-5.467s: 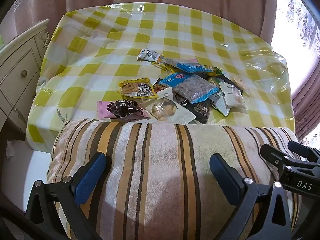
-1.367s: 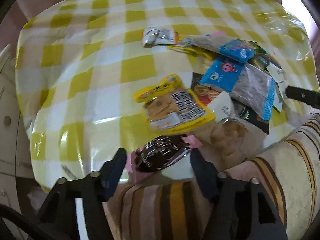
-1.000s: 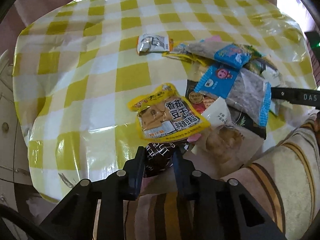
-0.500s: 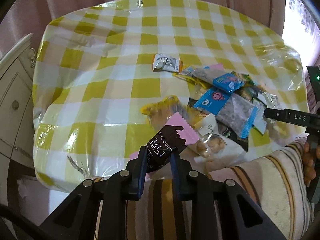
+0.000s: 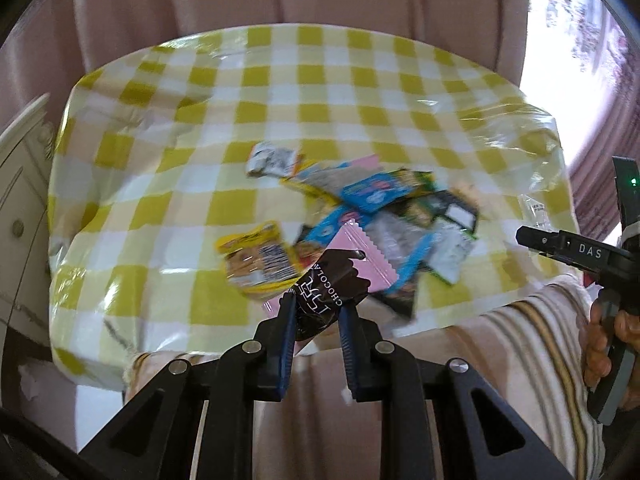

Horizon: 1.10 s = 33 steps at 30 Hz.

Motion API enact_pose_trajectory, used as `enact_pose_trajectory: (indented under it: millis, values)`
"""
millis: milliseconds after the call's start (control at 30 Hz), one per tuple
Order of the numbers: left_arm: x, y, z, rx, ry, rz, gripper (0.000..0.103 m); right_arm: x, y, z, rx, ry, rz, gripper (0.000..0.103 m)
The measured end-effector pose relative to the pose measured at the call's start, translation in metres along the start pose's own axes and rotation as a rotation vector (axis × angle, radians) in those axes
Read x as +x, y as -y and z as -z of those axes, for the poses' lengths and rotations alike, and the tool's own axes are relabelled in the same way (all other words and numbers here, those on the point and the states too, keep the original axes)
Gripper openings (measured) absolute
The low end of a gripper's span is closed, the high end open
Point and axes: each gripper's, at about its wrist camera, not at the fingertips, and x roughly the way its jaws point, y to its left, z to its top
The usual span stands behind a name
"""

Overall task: Organize snacks
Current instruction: 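Carry both packets to the white box and open both tools to drop them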

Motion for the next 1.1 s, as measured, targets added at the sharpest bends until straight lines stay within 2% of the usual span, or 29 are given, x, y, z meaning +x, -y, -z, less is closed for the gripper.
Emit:
enact_pose_trajectory:
  millis: [267, 600, 700, 900, 1033, 1100]
  values:
    - [-0.007, 0.074, -0.017, 0.11, 0.037, 0.123, 0.021, -0.043, 0.052, 0.009, 0.043, 0.066, 0.088, 0.066]
    - [-0.005, 0.198, -0.023, 0.26, 0.03, 0.385, 0.021, -0.086, 0.149, 0.036, 0.148, 0.09, 0.268, 0.066]
    - [-0.002, 0.235, -0.02, 0.299, 0.006, 0.47, 0.021, -0.094, 0.177, 0.046, 0.184, 0.082, 0.324, 0.066]
    - [0.007, 0.297, -0.008, 0.363, -0.062, 0.591, 0.021, -0.101, 0.223, 0.064, 0.245, 0.05, 0.421, 0.066]
    - [0.015, 0.325, 0.001, 0.388, -0.119, 0.644, 0.022, -0.104, 0.242, 0.073, 0.27, 0.032, 0.469, 0.068]
    - [0.02, 0.336, 0.006, 0.392, -0.148, 0.665, 0.024, -0.105, 0.25, 0.077, 0.28, 0.027, 0.483, 0.072]
